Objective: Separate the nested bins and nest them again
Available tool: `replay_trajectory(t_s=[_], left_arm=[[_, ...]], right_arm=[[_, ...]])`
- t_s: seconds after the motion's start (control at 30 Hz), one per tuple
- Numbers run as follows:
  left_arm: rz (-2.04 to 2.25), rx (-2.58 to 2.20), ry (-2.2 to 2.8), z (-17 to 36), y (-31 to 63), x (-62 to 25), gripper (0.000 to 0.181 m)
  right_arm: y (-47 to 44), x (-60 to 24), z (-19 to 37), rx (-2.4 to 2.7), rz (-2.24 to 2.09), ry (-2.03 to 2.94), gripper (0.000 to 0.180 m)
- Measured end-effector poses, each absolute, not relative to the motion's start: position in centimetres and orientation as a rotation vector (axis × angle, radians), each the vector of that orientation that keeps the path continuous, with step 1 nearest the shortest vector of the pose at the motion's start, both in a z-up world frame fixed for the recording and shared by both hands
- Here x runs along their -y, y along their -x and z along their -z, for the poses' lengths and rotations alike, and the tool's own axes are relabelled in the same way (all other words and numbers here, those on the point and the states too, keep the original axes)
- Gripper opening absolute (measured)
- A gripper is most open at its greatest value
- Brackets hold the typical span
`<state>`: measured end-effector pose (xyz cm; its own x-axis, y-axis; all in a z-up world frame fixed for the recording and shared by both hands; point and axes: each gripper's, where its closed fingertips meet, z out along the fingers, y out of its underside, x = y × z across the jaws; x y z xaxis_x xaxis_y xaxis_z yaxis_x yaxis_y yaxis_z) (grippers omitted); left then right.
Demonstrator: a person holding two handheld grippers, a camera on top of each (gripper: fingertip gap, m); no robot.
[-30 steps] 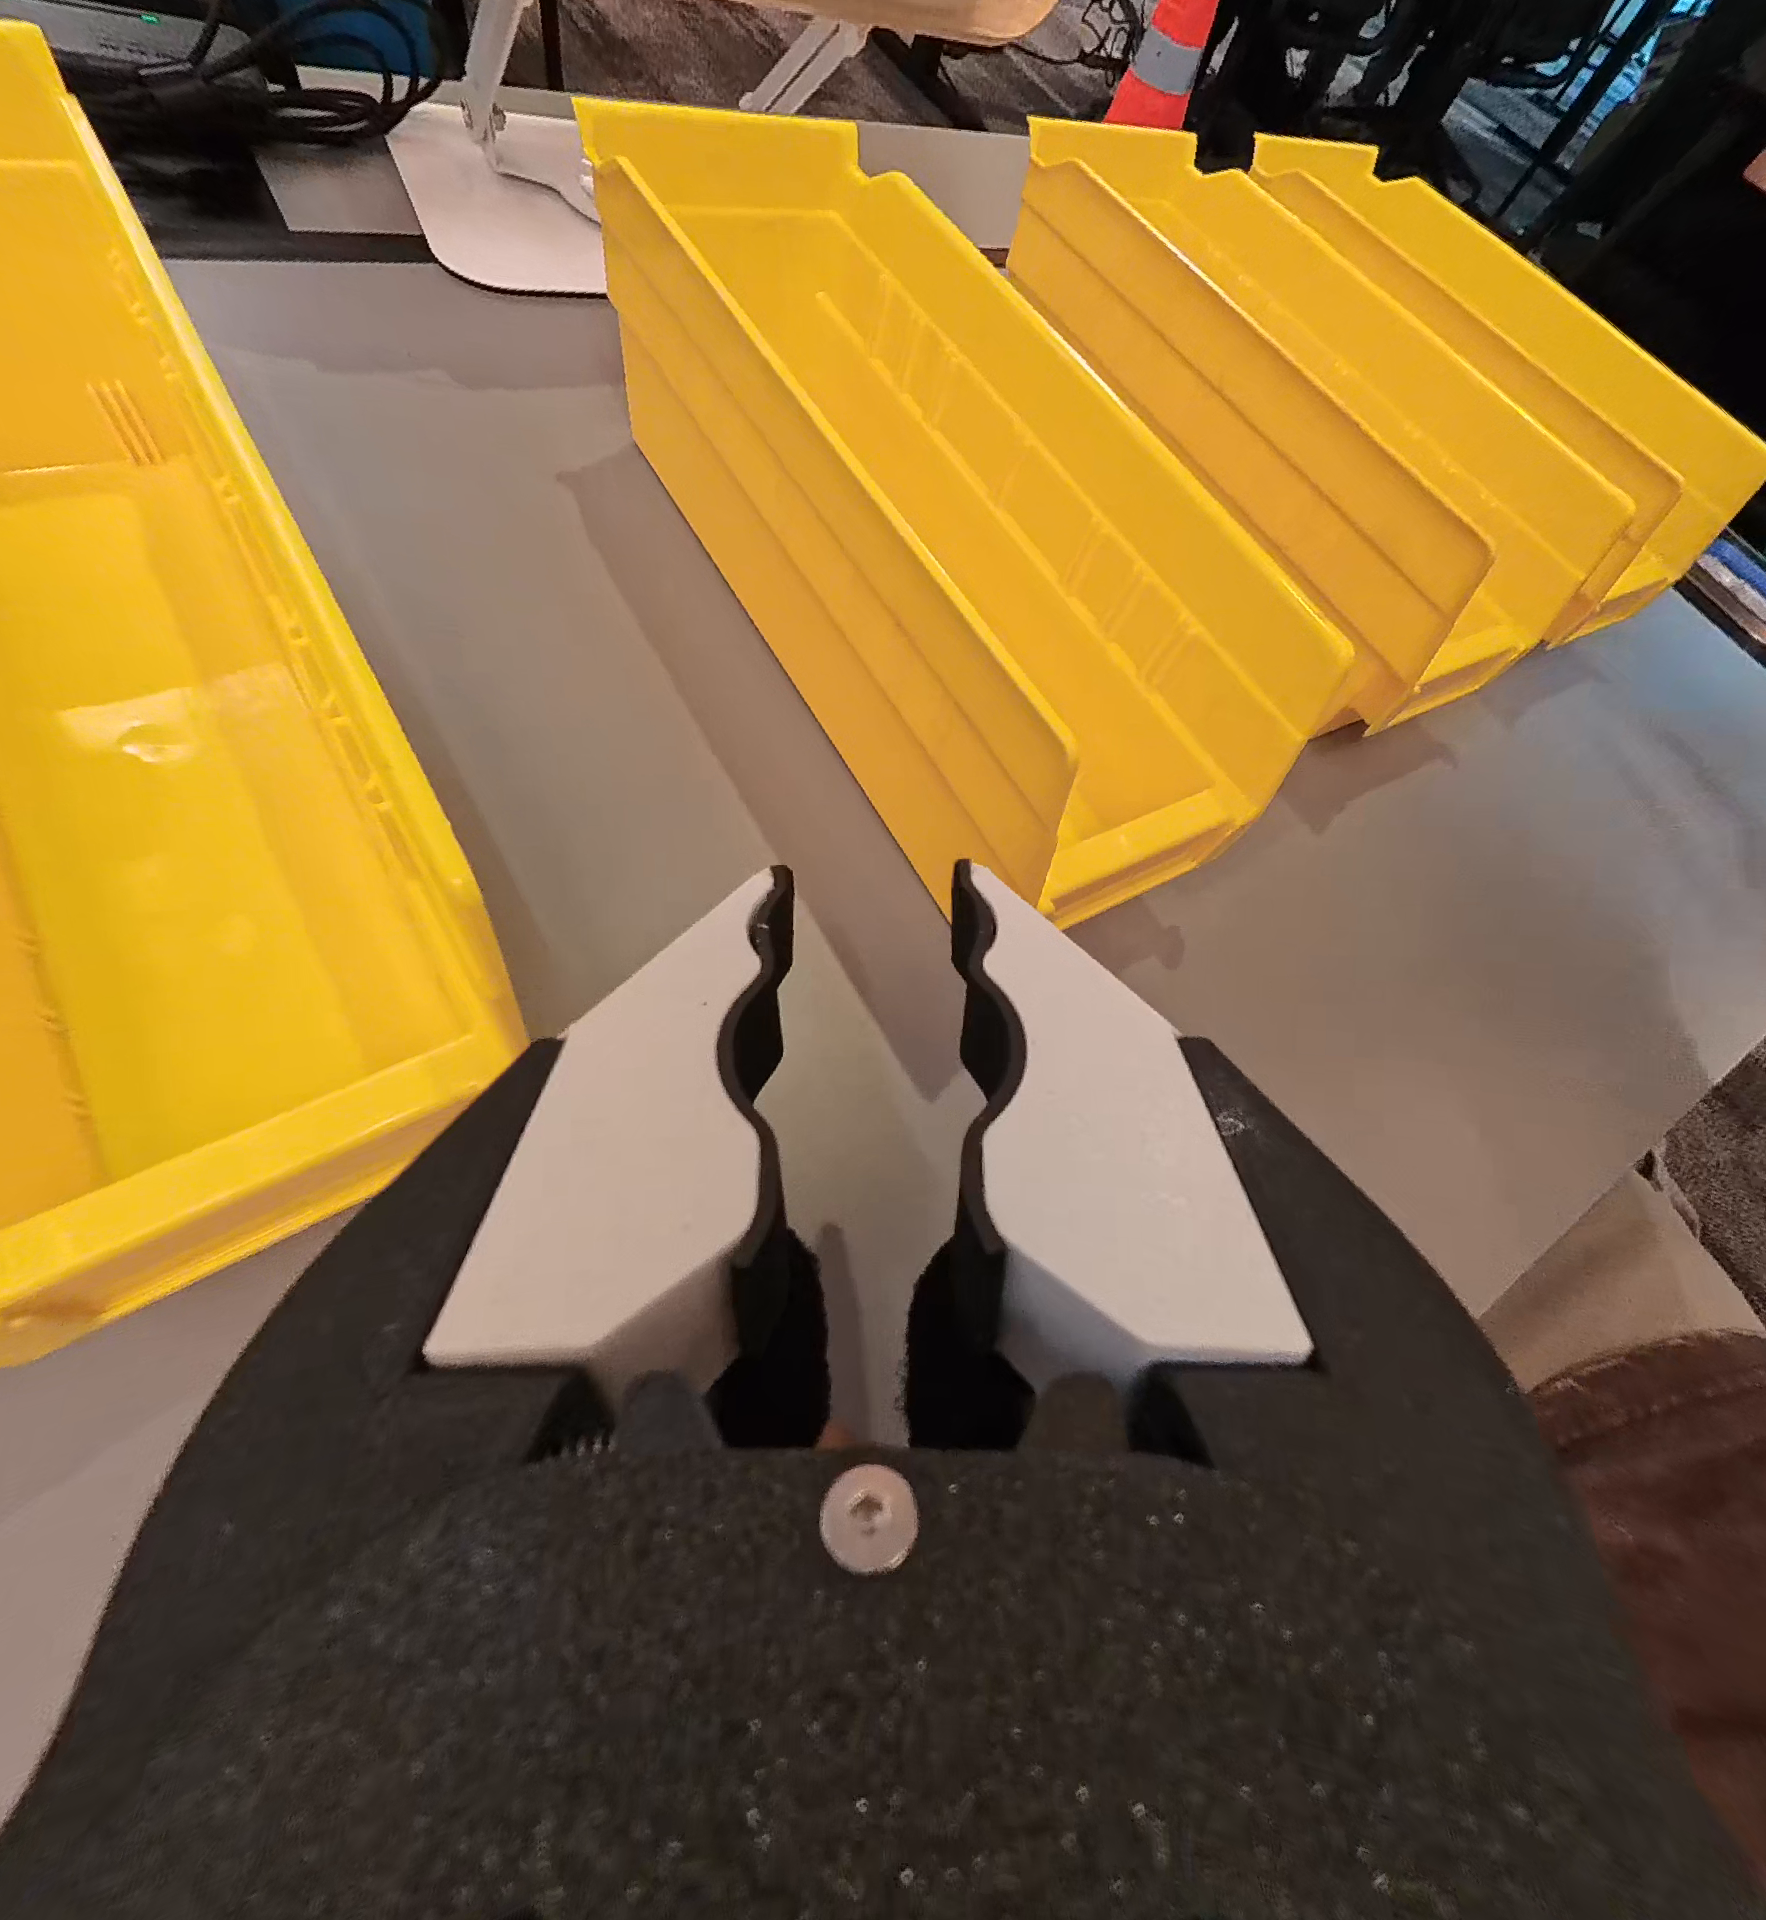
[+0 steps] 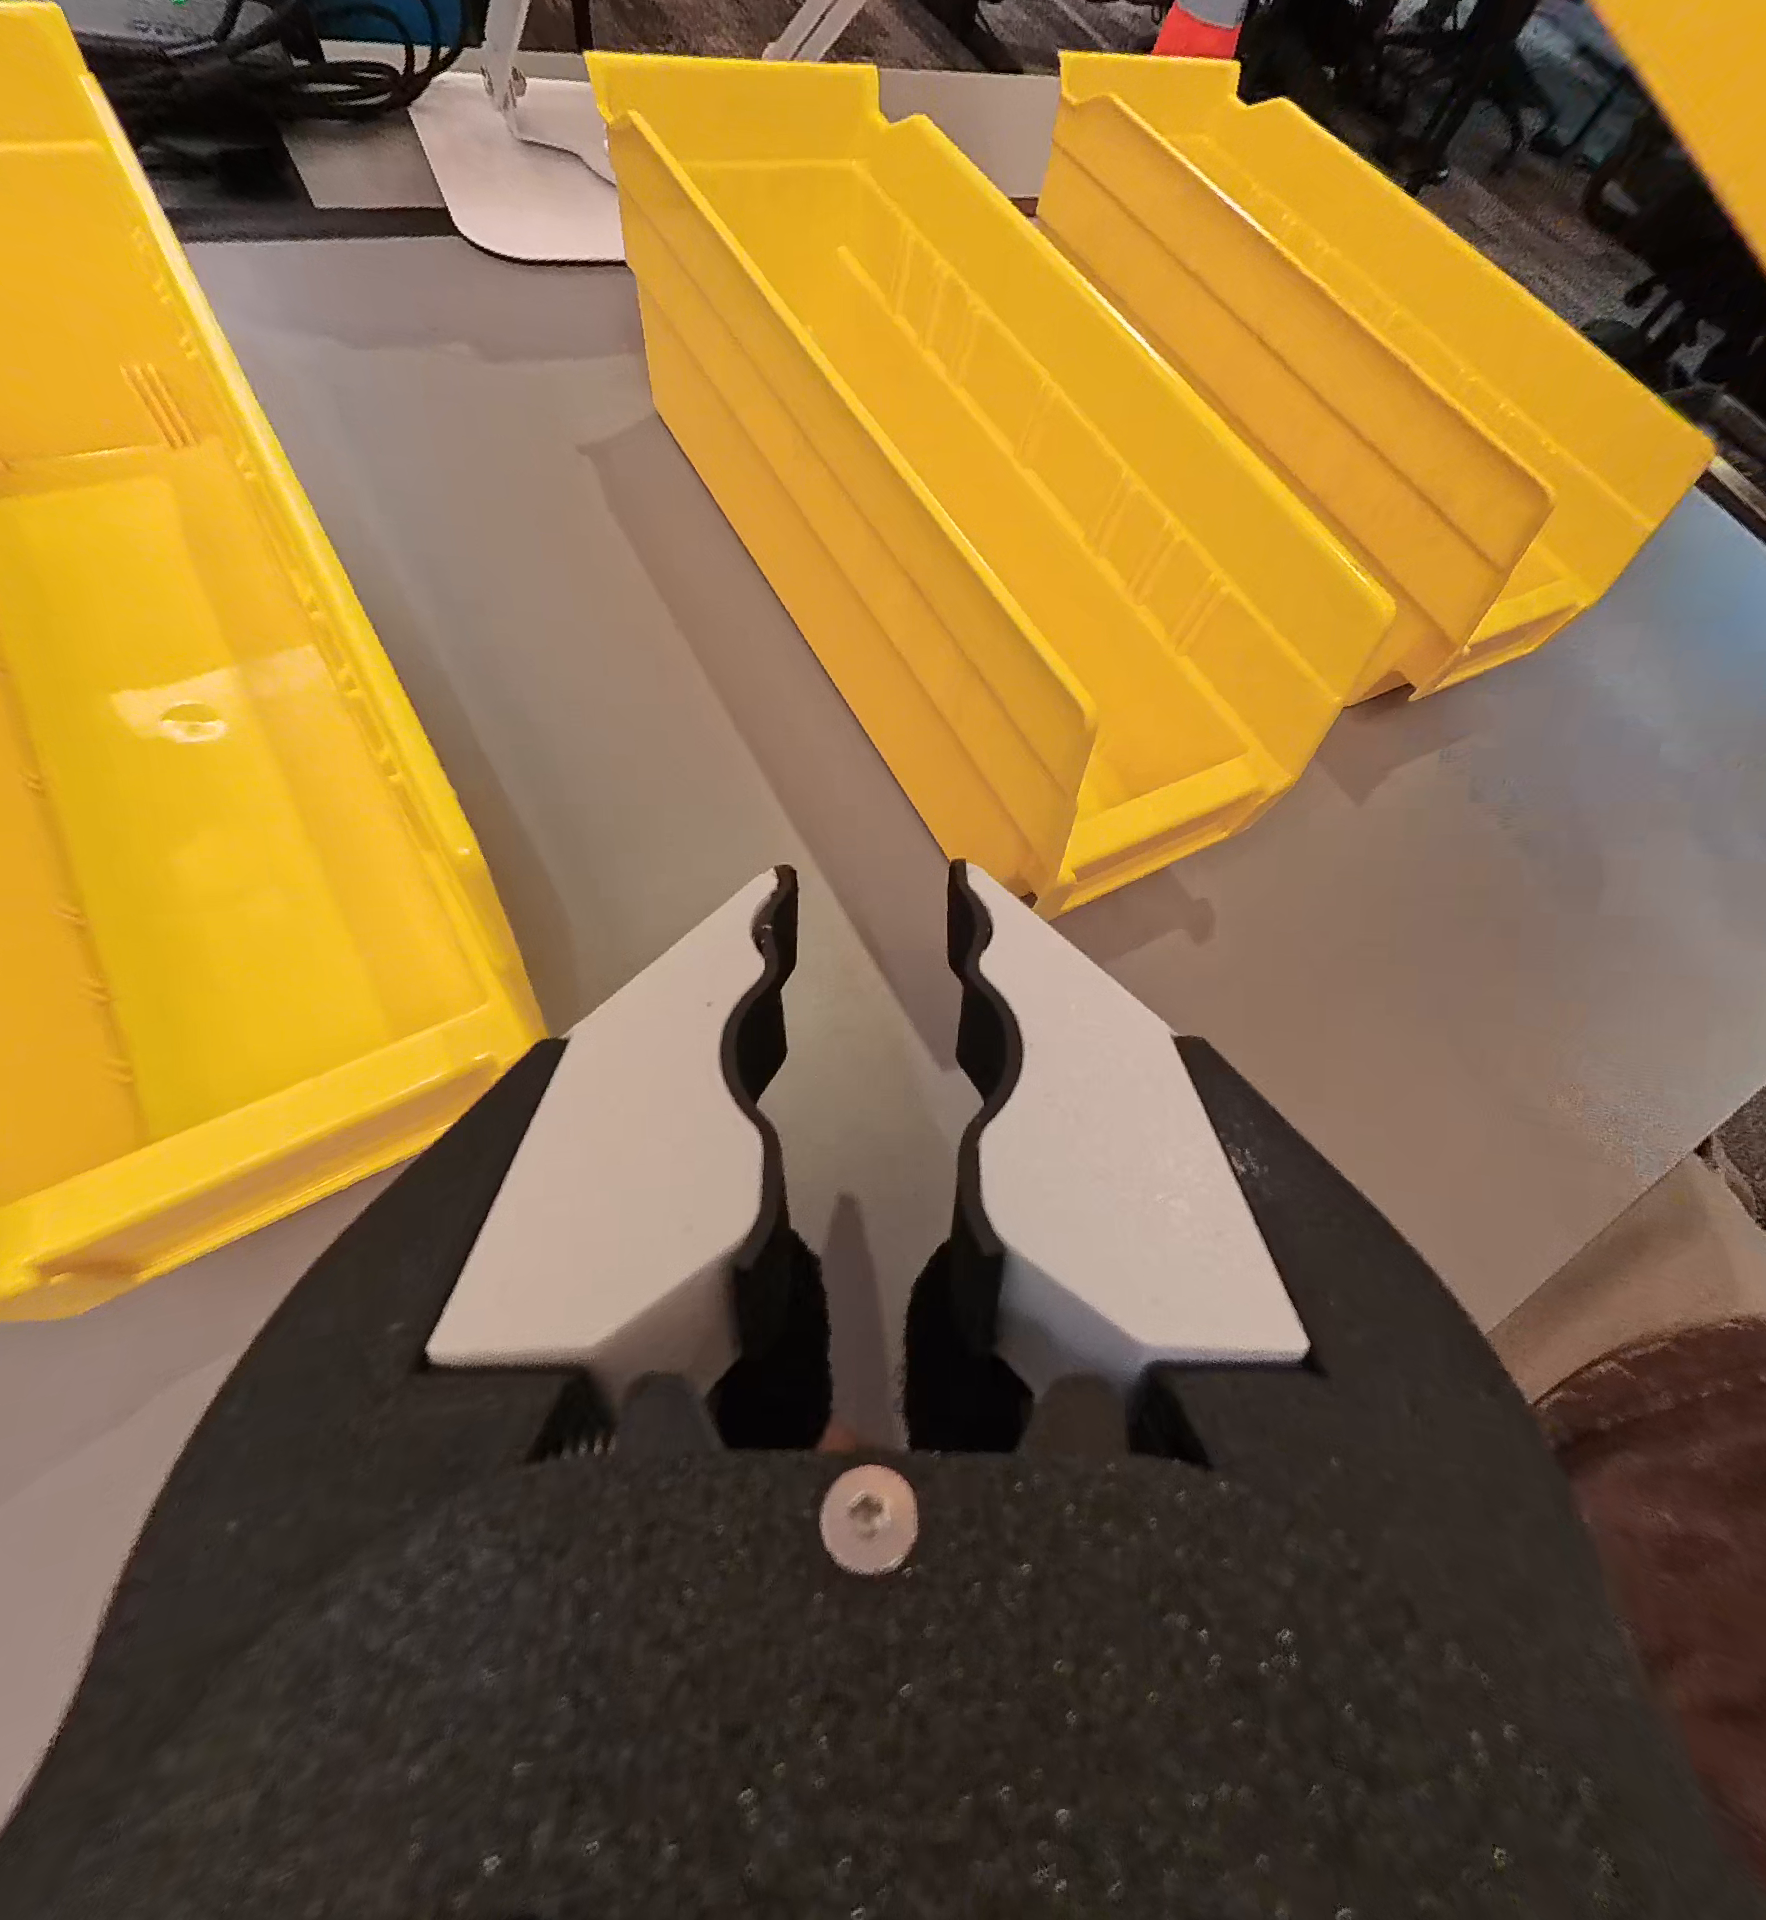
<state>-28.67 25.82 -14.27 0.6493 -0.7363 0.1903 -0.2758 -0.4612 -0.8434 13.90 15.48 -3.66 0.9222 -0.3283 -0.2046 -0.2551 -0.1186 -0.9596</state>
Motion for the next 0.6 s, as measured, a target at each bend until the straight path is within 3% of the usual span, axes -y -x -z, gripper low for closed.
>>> replay_trajectory(t_s=[0.13,0.33,0.6], left_arm=[[0.715,-0.794,2.037,14.4,28.4,-25.7,0.026],[0.744,-0.812,2.032,14.3,28.0,-25.0,0.026],[0.788,-0.791,2.039,14.2,28.4,-24.8,0.026]], right_arm=[[-5.1,-17.0,1.7,-0.419,-0.062,1.7,0.003],[6.6,-21.8,3.5,-0.437,-0.296,1.727,0.003],[12.0,-25.8,8.0,-0.448,-0.162,1.843,0.003]])
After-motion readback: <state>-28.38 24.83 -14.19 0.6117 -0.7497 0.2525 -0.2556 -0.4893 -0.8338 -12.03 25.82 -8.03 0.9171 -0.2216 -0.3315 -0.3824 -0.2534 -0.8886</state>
